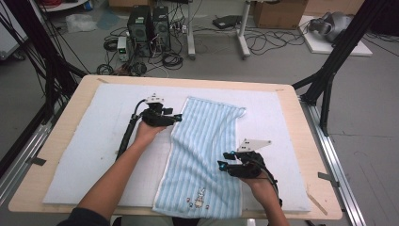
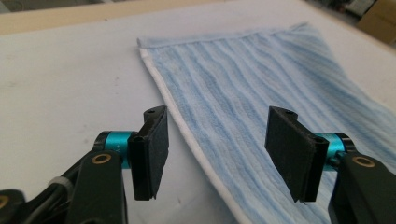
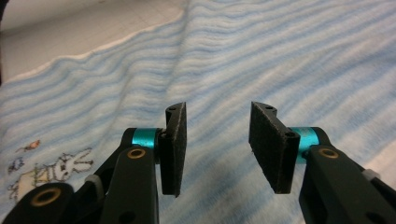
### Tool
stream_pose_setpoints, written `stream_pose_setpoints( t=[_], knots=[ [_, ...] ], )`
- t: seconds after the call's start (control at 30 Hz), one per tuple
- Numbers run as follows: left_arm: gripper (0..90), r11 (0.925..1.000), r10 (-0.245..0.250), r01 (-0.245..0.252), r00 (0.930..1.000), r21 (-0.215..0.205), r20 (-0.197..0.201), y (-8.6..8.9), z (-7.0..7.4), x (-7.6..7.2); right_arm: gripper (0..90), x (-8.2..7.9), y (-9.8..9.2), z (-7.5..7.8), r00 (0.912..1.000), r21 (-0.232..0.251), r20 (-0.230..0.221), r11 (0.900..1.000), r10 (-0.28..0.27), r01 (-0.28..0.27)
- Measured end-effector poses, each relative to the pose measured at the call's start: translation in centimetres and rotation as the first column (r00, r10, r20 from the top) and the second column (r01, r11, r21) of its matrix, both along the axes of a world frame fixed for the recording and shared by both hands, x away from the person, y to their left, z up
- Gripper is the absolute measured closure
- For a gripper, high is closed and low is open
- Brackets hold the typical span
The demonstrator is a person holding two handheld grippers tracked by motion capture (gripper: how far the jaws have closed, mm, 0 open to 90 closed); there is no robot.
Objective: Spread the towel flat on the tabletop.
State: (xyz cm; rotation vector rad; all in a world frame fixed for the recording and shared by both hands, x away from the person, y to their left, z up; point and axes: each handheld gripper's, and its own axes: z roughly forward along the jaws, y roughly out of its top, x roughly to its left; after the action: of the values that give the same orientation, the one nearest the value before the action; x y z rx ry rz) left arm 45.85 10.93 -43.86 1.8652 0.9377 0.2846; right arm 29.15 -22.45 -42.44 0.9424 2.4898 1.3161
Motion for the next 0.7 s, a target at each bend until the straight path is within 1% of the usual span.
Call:
stream_pose_setpoints(
  t=[0.03,0.07,0.1,0.13,0.17,0.23,0.27,0.3,0.33,0.37,0.4,0.43,0.47,0.5,0.53,0.57,0.6,0.63,0.7],
  knots=[
    [39.1,0.9998,0.004,-0.004,1.0,0.022,0.005,-0.6,-0.1,0.3,54.1,0.0,-0.2,0.0,1.0,-0.001,0.003,1.0,-0.008,0.008],
    [39.0,0.9976,0.005,-0.005,1.0,0.069,0.009,-1.2,-0.2,0.6,53.9,0.0,-0.3,0.0,0.9998,0.002,0.0,1.0,-0.019,0.019],
    [38.9,0.9942,0.008,-0.009,0.9999,0.107,0.014,-1.7,-0.3,0.9,53.9,-0.1,-0.5,0.0,0.9997,0.008,0.003,1.0,-0.025,0.025],
    [38.9,0.9911,0.011,-0.013,0.9998,0.132,0.015,-2.0,-0.4,1.1,53.9,-0.1,-0.5,0.0,0.9996,0.01,0.001,1.0,-0.029,0.029],
    [39.0,0.9859,0.025,-0.028,0.9994,0.165,0.022,-2.5,-0.6,1.4,53.9,-0.1,-0.6,0.0,0.9996,0.008,0.004,1.0,-0.029,0.029],
    [40.9,0.9784,0.043,-0.047,0.9988,0.201,0.024,-3.0,-0.9,1.8,54.0,-0.1,-0.6,-0.1,0.9995,0.002,0.008,0.999,-0.032,0.032],
    [44.6,0.9719,0.038,-0.043,0.999,0.231,0.025,-3.1,-1.1,1.9,54.0,-0.2,-0.7,-0.1,0.9994,0.001,0.01,0.999,-0.034,0.034],
    [51.0,0.9697,0.026,-0.033,0.9992,0.242,0.032,-3.2,-1.2,1.9,53.8,-0.2,-0.7,-0.2,0.9993,0.002,0.003,0.999,-0.036,0.036],
    [55.6,0.9705,0.013,-0.021,0.9993,0.24,0.035,-3.3,-1.2,1.9,53.4,-0.2,-0.7,-0.2,0.9993,0.003,0.004,0.999,-0.038,0.038],
    [66.9,0.9703,-0.008,-0.001,0.9993,0.242,0.037,-3.3,-1.1,1.8,53.2,-0.2,-0.7,-0.2,0.9991,0.003,0.003,0.999,-0.043,0.043],
    [74.6,0.9674,-0.028,0.015,0.9986,0.253,0.045,-3.5,-1.1,1.7,53.1,-0.2,-0.8,-0.2,0.9991,0.003,0.005,0.999,-0.043,0.043],
    [81.7,0.9663,-0.026,0.013,0.9985,0.257,0.048,-3.5,-1.1,1.6,52.9,-0.2,-0.8,-0.2,0.999,0.003,0.007,0.999,-0.044,0.044],
    [83.8,0.9662,-0.009,-0.001,0.9992,0.258,0.039,-3.4,-1.0,1.6,52.9,-0.2,-0.7,-0.2,0.999,0.003,0.005,0.999,-0.044,0.044],
    [84.5,0.9697,0.019,-0.025,0.9995,0.243,0.026,-3.1,-1.0,1.6,52.9,-0.3,-0.7,-0.2,0.9989,0.003,0.0,0.999,-0.047,0.047],
    [84.9,0.97,0.043,-0.047,0.9988,0.238,0.023,-2.8,-1.0,1.6,52.8,-0.3,-0.7,-0.2,0.9989,0.001,-0.001,0.999,-0.046,0.046],
    [85.2,0.9687,0.049,-0.054,0.9985,0.242,0.023,-2.4,-1.0,1.5,52.8,-0.3,-0.6,-0.2,0.9992,0.0,0.006,0.999,-0.041,0.041],
    [85.4,0.9712,0.071,-0.074,0.9973,0.227,0.02,-2.0,-1.0,1.4,52.8,-0.3,-0.6,-0.3,0.9991,0.002,0.007,0.999,-0.042,0.042],
    [85.5,0.9729,0.081,-0.081,0.9967,0.217,0.007,-1.3,-1.0,1.4,52.7,-0.4,-0.5,-0.2,0.9992,0.001,0.002,0.999,-0.04,0.04],
    [85.6,0.9705,0.109,-0.108,0.994,0.216,0.005,-0.2,-1.0,1.2,52.6,-0.4,-0.4,-0.3,0.9992,-0.002,0.002,0.999,-0.039,0.039]
  ],
)
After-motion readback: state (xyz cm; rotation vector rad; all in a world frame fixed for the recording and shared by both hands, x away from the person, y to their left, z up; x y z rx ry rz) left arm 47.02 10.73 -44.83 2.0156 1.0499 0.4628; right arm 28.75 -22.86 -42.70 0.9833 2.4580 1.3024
